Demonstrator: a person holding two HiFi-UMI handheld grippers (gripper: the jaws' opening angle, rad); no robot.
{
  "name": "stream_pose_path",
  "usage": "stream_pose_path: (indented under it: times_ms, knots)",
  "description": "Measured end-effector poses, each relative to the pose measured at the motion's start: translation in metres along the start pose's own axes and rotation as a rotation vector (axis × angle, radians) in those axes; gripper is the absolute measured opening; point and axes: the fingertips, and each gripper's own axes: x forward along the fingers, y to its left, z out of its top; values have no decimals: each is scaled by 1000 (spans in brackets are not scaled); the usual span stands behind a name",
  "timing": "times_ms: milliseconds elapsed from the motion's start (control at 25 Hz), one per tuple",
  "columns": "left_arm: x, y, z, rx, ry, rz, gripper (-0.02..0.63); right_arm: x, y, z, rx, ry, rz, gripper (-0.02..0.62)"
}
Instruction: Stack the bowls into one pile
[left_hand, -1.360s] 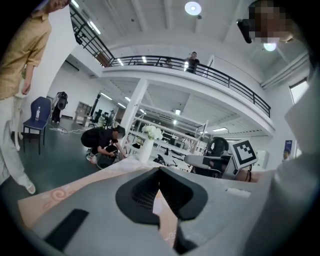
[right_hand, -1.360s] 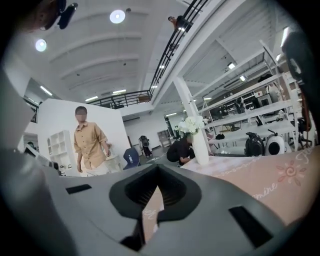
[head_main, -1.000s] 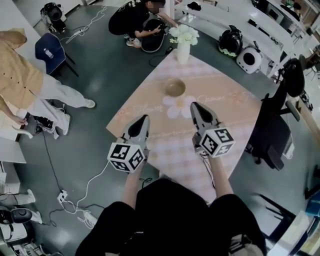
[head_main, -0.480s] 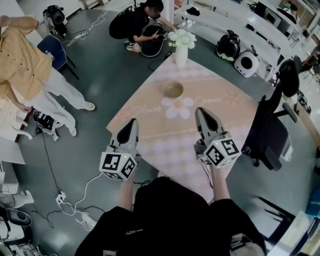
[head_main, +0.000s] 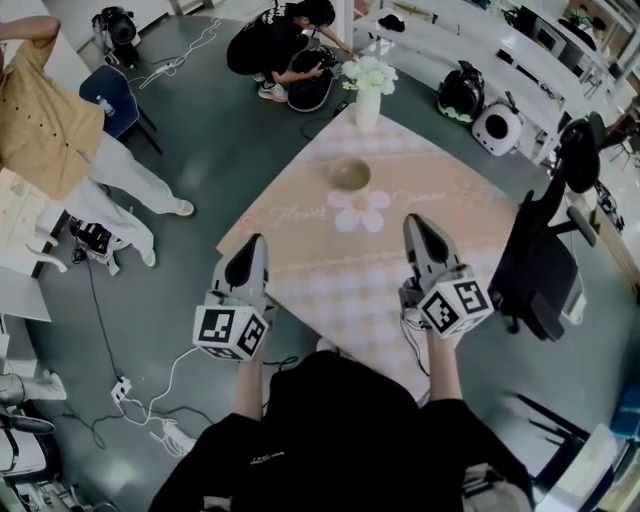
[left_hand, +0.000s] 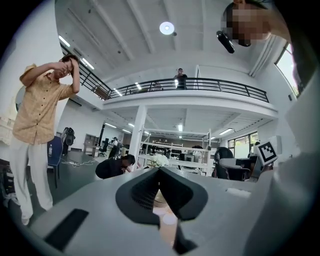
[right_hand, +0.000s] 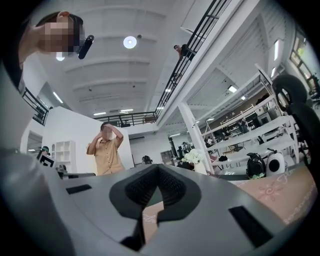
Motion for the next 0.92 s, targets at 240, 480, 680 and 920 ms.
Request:
stream_pose_path:
  times_ms: [240,480,680,920]
  knots:
    - [-5,1,-2,19,5,16,-3,-5,0,0,-37,-5,-14,-8]
    - [-7,2,-1,43,15,31,-3,-6,2,1,-60,-2,-15,-8]
    - [-8,3,-6,46,30,42,-3,-5,4,-1,-70,3,-10,-8]
    - [-10,2,-7,58,44,49,-3,-8,3,-1,-70,4,-12,-8]
